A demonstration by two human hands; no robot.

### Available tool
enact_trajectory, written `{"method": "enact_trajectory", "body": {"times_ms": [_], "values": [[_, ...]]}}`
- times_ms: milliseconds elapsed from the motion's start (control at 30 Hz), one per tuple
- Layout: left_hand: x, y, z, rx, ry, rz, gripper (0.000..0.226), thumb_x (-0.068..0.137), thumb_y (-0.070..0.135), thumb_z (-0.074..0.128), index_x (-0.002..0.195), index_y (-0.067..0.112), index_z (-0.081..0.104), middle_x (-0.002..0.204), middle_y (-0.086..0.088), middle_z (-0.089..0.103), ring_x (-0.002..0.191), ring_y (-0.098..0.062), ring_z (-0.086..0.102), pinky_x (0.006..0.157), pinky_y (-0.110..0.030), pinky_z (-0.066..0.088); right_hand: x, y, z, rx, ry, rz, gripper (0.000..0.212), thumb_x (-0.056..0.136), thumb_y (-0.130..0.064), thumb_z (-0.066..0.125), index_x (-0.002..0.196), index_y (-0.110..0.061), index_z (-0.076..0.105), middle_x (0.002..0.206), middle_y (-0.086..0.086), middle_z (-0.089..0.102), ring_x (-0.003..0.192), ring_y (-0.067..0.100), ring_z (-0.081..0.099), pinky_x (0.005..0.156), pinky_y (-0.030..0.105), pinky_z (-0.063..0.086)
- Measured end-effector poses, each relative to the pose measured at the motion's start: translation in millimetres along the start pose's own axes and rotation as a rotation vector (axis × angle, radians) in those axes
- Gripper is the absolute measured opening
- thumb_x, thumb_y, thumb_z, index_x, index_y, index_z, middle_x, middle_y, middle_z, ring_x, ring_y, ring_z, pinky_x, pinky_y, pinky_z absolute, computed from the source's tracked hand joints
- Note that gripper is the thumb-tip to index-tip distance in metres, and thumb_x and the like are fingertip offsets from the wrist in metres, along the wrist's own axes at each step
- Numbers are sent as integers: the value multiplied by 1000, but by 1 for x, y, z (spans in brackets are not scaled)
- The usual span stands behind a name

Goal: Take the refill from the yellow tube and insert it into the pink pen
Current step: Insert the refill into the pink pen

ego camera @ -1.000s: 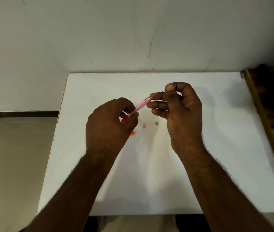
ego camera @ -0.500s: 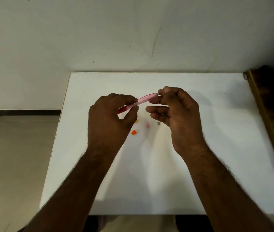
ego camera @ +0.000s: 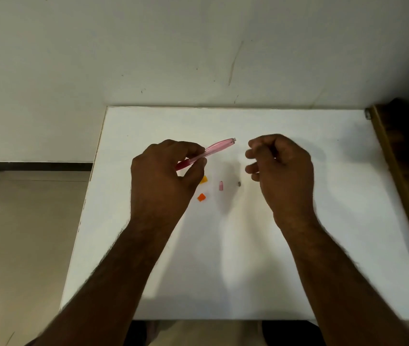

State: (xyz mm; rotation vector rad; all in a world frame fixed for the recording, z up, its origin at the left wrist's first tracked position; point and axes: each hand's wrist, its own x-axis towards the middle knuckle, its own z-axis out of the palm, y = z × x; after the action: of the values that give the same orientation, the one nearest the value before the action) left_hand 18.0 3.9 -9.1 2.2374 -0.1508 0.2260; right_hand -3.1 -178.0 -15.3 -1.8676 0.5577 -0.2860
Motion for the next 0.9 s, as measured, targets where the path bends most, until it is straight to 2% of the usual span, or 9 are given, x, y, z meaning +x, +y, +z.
{"method": "enact_trajectory", "body": {"times_ms": [67, 100, 200, 333, 533, 667, 733, 800, 900], "values": [[0, -1, 0, 6, -9, -4, 15, 84, 30, 73, 99, 28, 77, 92, 13, 74, 90, -9, 67, 84, -36, 54, 1, 12, -1, -363, -80, -83, 8, 91, -27, 66, 87, -26, 73, 88, -13, 75, 84, 11, 71, 83, 33, 55], [1, -1, -1, 13, -16, -6, 16, 84, 31, 73, 99, 28, 77, 92, 13, 74, 90, -8, 67, 84, -37, 55, -1, 15, -1, -497, -138, -88, 7, 90, -26, 67, 89, -27, 74, 90, -13, 76, 88, 12, 70, 81, 28, 51], [1, 0, -1, 38, -32, 1, 16, 84, 31, 73, 99, 28, 77, 92, 13, 74, 88, -7, 66, 84, -36, 54, -6, 19, 4, -695, -213, -103, 10, 90, -27, 67, 97, -26, 75, 95, -7, 75, 92, 18, 68, 76, 26, 45], [1, -1, -2, 79, -52, 26, 15, 84, 30, 75, 99, 29, 76, 91, 14, 75, 85, -6, 65, 83, -35, 54, -8, 15, 7, -794, -204, -150, 10, 93, -28, 65, 94, -22, 73, 93, -4, 74, 91, 22, 67, 77, 30, 47], [1, -3, -3, 115, -61, 52, 17, 84, 32, 73, 99, 27, 77, 92, 11, 76, 85, -14, 67, 82, -40, 54, -11, 9, 8, -892, -257, -108, 11, 90, -26, 61, 85, -20, 68, 84, -3, 70, 83, 22, 65, 70, 29, 41], [0, -3, -3, 128, -79, 58, 16, 84, 32, 72, 98, 28, 77, 91, 11, 75, 84, -13, 66, 81, -41, 54, -11, 10, 9, -919, -279, -98, 10, 87, -27, 61, 83, -19, 67, 81, -3, 69, 79, 22, 65, 69, 29, 44], [0, -4, -3, 124, -86, 51, 17, 84, 33, 71, 98, 28, 78, 90, 11, 75, 84, -13, 66, 82, -42, 54, -10, 11, 9, -878, -262, -93, 12, 87, -29, 63, 82, -19, 67, 78, -5, 68, 76, 20, 64, 69, 28, 44], [0, -4, -3, 112, -89, 49, 17, 83, 33, 71, 97, 28, 78, 89, 11, 75, 83, -13, 66, 80, -42, 54, -8, 10, 8, -691, -219, -32, 12, 84, -30, 67, 79, -19, 69, 72, -9, 66, 72, 15, 63, 70, 28, 44], [0, -4, -3, 107, -101, 43, 17, 82, 34, 70, 97, 30, 78, 88, 12, 75, 83, -12, 66, 80, -41, 54, -3, 2, 5, -4, -107, 136, 3, 82, -14, 71, 82, -17, 73, 72, 0, 75, 70, 20, 72, 74, 37, 59]]}}
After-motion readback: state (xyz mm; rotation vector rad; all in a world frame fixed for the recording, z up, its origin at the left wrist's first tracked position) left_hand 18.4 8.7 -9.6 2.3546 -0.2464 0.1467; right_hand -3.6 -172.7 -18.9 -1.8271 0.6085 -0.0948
